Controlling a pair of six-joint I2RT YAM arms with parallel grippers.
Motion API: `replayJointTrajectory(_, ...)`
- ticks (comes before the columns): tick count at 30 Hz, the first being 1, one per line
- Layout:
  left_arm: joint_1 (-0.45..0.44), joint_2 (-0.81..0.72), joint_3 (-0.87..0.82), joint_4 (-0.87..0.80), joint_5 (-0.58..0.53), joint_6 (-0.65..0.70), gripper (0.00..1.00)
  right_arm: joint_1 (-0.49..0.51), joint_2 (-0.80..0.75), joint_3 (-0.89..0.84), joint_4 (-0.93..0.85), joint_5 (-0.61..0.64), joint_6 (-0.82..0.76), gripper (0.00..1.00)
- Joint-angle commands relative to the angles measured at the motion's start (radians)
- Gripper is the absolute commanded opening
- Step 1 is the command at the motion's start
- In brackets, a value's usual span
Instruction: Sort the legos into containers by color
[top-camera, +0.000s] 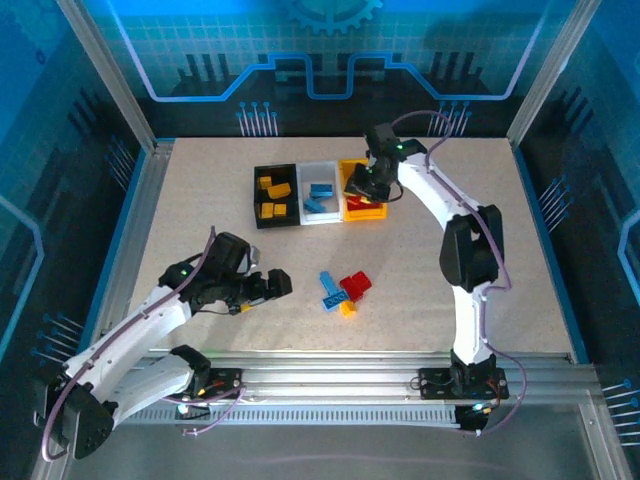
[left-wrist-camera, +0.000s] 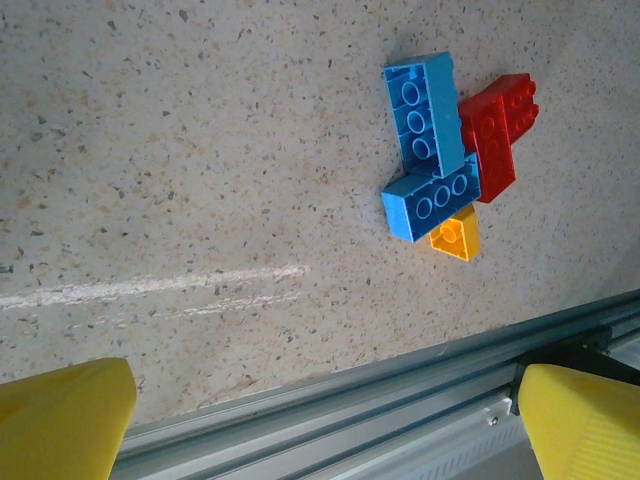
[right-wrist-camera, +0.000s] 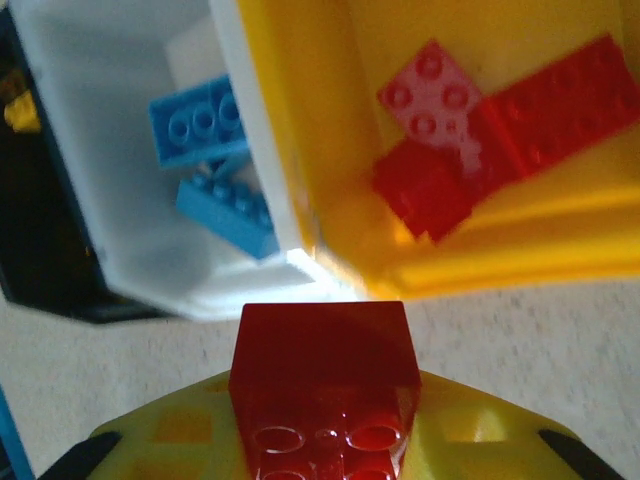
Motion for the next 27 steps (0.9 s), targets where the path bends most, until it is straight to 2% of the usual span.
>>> replayJointTrajectory(1,0.013,-0.036,0.019,-0.057,-0.002,0.027,0.99,-0.024,0.076,0.111,-0.048,0.019,0.019,0.24)
replayJointTrajectory(11,0.041,-0.018,0.010,-0.036,0.027,0.033,0.99,-0.053,0.172,0.187,-0.064,-0.001,-0.005,0.29)
replayJointTrajectory(15,0.046,0.043,0.032,-0.012,0.048,0.055,0.99,-0.056,0.167,0.194,-0.070,-0.001,-0.031,0.35)
replayJointTrajectory(21,0.046,0.116,0.073,0.029,0.074,0.076,0.99,-0.050,0.102,0.183,-0.105,0.024,-0.092,0.47)
replayJointTrajectory(27,0.047,0.168,0.076,0.094,0.095,0.061,0.99,-0.037,-0.018,0.084,-0.137,0.059,-0.153,0.55)
